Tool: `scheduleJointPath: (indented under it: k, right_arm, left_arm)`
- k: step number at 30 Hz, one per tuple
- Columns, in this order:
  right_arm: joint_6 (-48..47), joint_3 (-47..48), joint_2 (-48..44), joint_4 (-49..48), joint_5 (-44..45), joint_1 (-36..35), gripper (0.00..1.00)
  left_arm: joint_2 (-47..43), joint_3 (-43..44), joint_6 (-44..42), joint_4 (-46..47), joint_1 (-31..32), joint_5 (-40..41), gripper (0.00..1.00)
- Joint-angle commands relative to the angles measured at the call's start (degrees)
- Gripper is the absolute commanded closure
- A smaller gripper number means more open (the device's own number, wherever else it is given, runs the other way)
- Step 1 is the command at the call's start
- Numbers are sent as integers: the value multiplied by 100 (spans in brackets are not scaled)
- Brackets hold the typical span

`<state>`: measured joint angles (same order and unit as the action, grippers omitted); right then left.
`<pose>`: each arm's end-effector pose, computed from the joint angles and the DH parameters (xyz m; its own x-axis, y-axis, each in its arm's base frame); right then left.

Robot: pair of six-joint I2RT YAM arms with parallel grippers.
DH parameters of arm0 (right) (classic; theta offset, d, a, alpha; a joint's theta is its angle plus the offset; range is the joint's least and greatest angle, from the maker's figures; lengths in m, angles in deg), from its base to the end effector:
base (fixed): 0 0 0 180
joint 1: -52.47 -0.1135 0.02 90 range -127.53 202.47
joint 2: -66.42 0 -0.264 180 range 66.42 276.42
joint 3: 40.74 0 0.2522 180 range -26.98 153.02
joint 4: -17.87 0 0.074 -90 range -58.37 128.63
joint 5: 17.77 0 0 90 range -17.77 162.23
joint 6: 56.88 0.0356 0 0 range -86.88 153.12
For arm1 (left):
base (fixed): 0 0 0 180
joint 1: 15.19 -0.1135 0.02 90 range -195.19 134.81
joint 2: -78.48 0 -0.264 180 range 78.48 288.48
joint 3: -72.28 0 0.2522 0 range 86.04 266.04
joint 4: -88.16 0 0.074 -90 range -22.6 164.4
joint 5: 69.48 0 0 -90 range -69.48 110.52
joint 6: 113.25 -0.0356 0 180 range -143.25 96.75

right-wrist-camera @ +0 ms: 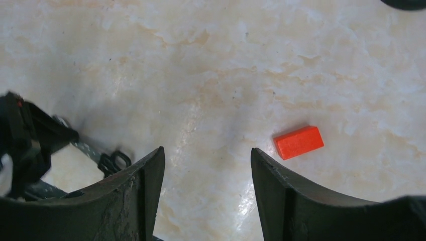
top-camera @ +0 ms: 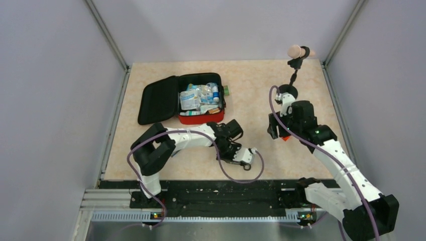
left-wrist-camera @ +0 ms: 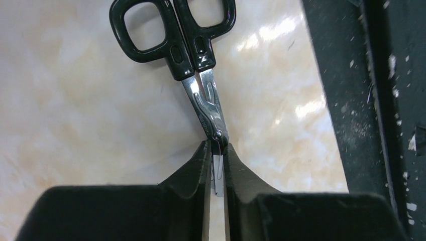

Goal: Organize the medicine kit
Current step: Adjust the scissors at the center of the board.

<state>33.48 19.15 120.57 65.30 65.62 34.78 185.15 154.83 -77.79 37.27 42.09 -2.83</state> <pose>0.1874 0.0641 0.2800 -0.6360 -0.1963 -0.7463 -0.3798 0.9215 0.0813 0.1792 -0.3050 0.1603 0.3714 0.8054 -0.4619 0.9055 -0.4241 -0.0114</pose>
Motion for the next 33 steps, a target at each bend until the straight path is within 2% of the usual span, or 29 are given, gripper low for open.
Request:
scheduleJointPath:
  k: [1, 4, 6, 13, 17, 27, 33]
  right_arm:
    - [-985, 106, 84, -264, -825, 68, 37]
    - [-2212, -38, 68, -247, -2008, 64, 35]
    - [-2619, 100, 297, 21, -2799, 61, 35]
    - [-1445, 921, 2546, 470, -4410, 58, 45]
    - [-613, 611, 3232, -352, -4597, 55, 46]
    - [-845, 898, 4670, -515, -5031, -458, 46]
    - [-570, 1031, 5213, -903, -5069, -913, 50]
  left_arm:
    - [-193, -837, 782, -416, -553, 748, 98]
    - [-585, -1427, 805, 44, -739, 890, 100]
    - [-762, -1747, 704, 344, -765, 1042, 100]
    - [-958, -2147, 640, 985, -841, 1191, 100]
    - [-915, -2185, 637, 1067, -846, 1250, 100]
    - [-926, -2222, 652, 1171, -871, 1300, 100]
    - [-951, -2231, 680, 1200, -901, 1306, 100]
